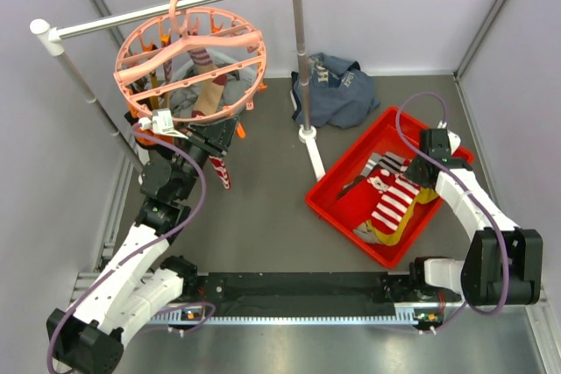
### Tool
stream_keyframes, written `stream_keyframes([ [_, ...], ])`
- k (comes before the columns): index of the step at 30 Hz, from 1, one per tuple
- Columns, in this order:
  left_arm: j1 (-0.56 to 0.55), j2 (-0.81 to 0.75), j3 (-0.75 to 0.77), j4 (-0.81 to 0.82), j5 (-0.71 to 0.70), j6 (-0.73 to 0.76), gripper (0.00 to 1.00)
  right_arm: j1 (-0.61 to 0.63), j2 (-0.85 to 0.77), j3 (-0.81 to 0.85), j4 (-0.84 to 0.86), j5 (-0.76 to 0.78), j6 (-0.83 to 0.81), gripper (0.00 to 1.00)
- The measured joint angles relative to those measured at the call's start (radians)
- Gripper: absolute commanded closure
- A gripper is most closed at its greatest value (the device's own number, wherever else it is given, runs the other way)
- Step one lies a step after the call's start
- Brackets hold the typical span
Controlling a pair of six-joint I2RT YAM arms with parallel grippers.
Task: Clip the socks to the hanger
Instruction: Pick up the sock from the bin.
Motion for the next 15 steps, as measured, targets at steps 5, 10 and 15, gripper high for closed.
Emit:
stream_keyframes([
  [5,0.000,0.000,0.003,-0.006,0.000,0.000,0.79,0.000,0.003,-0.001,0.014,-0.054,-0.019,0.87],
  [10,0.000,0.000,0.003,-0.007,0.000,0.000,0.79,0.000,0.003,-0.001,0.023,-0.094,-0.045,0.89],
  [15,0.000,0.000,0.003,-0.009,-0.001,0.000,0.79,0.000,0.021,-0.001,0.023,-0.069,-0.052,0.70],
])
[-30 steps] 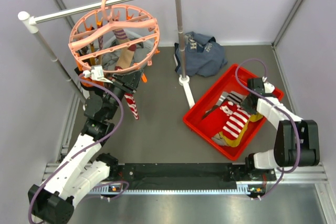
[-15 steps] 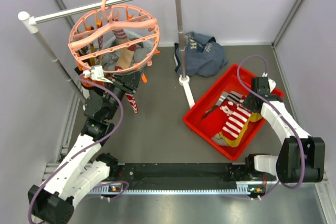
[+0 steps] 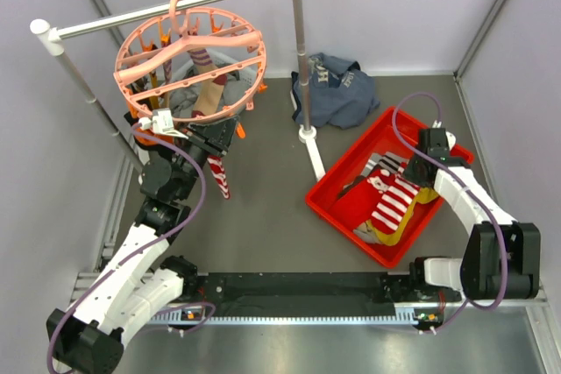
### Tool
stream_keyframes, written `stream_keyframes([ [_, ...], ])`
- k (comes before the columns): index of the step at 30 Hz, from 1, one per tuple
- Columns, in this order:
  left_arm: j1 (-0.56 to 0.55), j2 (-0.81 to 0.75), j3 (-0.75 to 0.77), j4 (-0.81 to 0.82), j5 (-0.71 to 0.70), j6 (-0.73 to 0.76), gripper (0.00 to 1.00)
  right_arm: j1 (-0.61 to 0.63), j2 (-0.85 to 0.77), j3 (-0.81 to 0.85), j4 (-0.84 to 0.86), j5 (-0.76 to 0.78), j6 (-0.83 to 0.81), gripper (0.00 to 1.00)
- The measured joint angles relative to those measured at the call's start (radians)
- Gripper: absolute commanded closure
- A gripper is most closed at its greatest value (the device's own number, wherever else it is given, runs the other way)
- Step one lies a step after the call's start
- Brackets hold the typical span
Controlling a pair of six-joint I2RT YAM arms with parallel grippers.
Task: Clip the socks to the hanger
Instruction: Pick up the sock from the bin.
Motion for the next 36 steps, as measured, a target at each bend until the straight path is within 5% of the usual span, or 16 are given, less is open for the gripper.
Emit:
stream_keyframes([
  [11,0.000,0.000,0.002,-0.006,-0.003,0.001,0.79,0.000,0.184,0.066,0.036,0.076,-0.004,0.68],
  [17,0.000,-0.003,0.003,-0.011,-0.003,0.004,0.79,0.000,0.237,0.072,0.068,0.076,-0.021,1.00],
  [21,0.000,-0.006,0.004,-0.013,-0.003,0.008,0.79,0.000,0.233,0.072,0.068,0.078,-0.031,1.00],
  [36,0.000,-0.006,0.021,-0.044,-0.003,0.015,0.79,0.099,-0.153,0.124,0.003,0.026,-0.166,1.00],
])
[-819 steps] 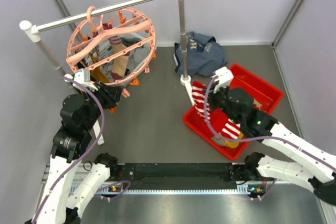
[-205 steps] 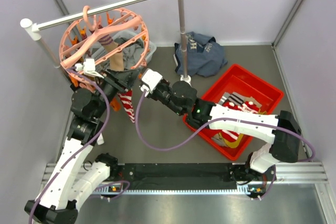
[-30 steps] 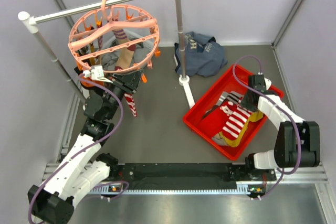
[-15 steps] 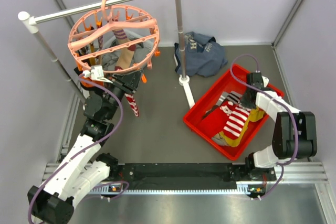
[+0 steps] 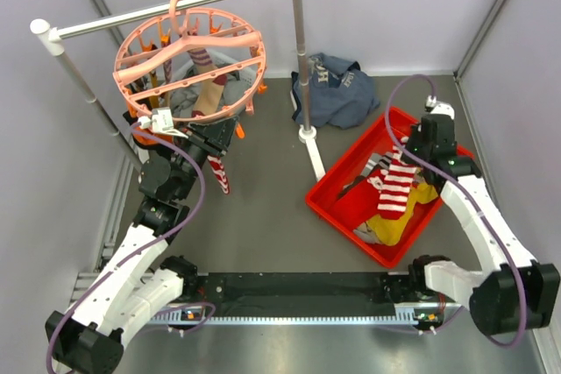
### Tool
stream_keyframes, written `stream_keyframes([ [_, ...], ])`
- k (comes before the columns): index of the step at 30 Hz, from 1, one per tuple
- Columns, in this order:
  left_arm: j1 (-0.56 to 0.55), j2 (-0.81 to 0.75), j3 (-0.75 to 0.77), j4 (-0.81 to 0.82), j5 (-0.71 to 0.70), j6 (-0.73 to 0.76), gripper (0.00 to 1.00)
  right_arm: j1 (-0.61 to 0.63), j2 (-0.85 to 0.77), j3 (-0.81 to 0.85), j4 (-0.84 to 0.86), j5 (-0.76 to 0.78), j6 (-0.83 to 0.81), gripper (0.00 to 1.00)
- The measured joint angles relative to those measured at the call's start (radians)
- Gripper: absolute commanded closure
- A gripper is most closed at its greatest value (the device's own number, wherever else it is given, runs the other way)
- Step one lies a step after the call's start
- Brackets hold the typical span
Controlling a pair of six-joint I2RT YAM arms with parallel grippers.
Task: Clip the socks to the hanger
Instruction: Pick up the sock from the bin, then clamp the sock onto the hanger.
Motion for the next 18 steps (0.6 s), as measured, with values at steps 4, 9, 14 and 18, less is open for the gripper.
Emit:
stream_keyframes([
  [4,0.000,0.000,0.000,-0.002,0.000,0.000,0.79,0.109,-0.098,-0.001,0.038,-0.080,-0.049,1.00],
  [9,0.000,0.000,0.003,-0.005,0.000,0.000,0.79,0.344,-0.166,0.005,0.137,-0.127,-0.119,1.00],
  [14,0.000,0.000,0.011,-0.013,0.001,0.000,0.79,0.590,-0.117,0.041,0.235,-0.138,-0.185,1.00],
  [18,0.000,0.000,0.013,-0.015,0.004,0.000,0.79,0.692,-0.033,0.099,0.296,-0.138,-0.219,1.00],
])
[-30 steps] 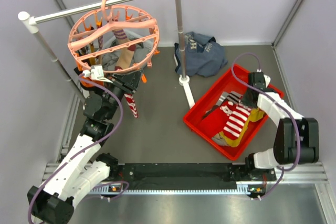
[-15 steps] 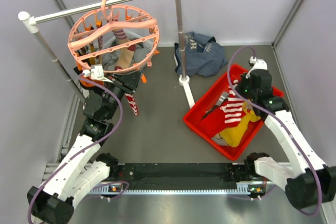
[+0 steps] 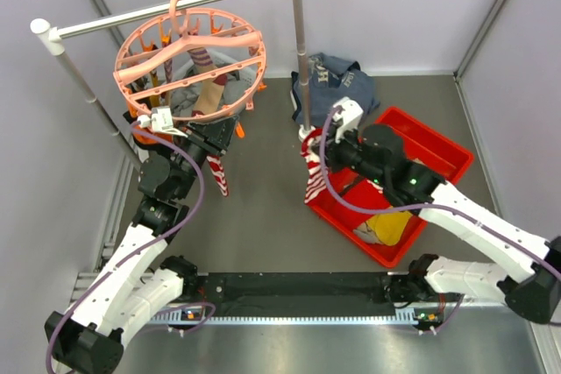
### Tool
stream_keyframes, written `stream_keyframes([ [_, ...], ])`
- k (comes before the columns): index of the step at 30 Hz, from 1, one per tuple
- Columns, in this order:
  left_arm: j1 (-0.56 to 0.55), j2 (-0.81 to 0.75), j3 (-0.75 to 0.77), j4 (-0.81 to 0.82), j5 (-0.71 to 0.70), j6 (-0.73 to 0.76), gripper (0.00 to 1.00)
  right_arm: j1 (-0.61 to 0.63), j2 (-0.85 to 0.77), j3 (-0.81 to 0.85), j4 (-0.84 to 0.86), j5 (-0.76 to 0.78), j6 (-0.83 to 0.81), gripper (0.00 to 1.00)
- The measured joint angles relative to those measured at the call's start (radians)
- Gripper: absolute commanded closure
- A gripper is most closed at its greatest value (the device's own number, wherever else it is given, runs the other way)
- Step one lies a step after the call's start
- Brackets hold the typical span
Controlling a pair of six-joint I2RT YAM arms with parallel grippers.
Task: Clip the socks to the hanger
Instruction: Clamp the sock onto the hanger.
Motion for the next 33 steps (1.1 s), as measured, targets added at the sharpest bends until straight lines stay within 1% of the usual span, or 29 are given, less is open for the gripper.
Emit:
stream_keyframes([
  [8,0.000,0.000,0.002,-0.002,0.005,0.000,0.79,0.116,0.188,0.134,0.070,-0.005,-0.043,1.00],
  [17,0.000,0.000,0.002,-0.002,0.005,0.000,0.79,0.171,0.322,0.246,0.096,-0.023,-0.043,1.00],
  [23,0.000,0.000,0.002,-0.002,0.007,0.001,0.79,0.189,0.375,0.320,0.098,-0.029,-0.042,1.00],
  [33,0.000,0.000,0.002,0.003,0.017,0.009,0.79,0.196,0.419,0.374,0.087,-0.058,-0.039,1.00],
])
